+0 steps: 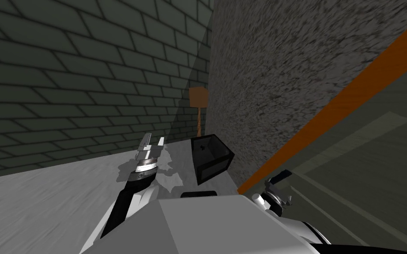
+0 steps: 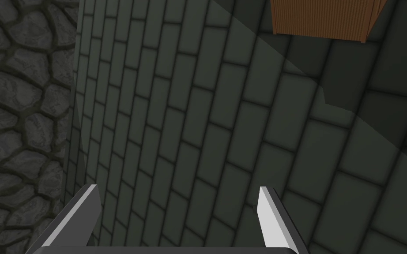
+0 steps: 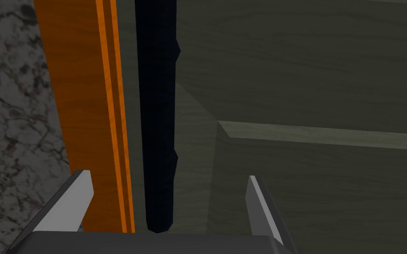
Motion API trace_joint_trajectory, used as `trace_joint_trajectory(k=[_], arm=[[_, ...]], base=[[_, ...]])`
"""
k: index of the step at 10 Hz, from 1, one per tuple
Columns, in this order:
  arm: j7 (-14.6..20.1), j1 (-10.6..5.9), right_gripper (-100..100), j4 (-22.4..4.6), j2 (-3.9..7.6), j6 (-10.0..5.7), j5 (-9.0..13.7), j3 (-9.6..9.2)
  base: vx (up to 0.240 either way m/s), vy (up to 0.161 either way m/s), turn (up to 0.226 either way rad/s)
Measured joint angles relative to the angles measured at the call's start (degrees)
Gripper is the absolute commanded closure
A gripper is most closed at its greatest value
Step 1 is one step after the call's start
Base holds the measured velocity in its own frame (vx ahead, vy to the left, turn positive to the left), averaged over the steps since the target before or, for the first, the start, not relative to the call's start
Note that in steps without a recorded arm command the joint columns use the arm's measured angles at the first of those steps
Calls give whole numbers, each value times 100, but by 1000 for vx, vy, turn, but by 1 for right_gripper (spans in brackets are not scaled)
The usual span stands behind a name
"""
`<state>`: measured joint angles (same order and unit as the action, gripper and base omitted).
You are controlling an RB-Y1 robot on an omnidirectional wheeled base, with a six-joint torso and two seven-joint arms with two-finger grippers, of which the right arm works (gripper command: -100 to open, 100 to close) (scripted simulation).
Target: Pull the door open
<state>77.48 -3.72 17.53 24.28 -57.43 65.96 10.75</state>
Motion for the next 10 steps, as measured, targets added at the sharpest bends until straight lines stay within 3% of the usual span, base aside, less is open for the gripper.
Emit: trace_joint_trajectory(k=[4,5,6,10], arm=[[22,-4,-100,-39,12,-9,8,11],[35,3,-100,-60,-25,-28,3,1],[39,15,100,-68,-55,-37,0,-6],[36,1,100,-58,-29,-35,2,0]], base=[[116,-182,8],[21,-35,3],[-9,30,25],[-3,4,-10]])
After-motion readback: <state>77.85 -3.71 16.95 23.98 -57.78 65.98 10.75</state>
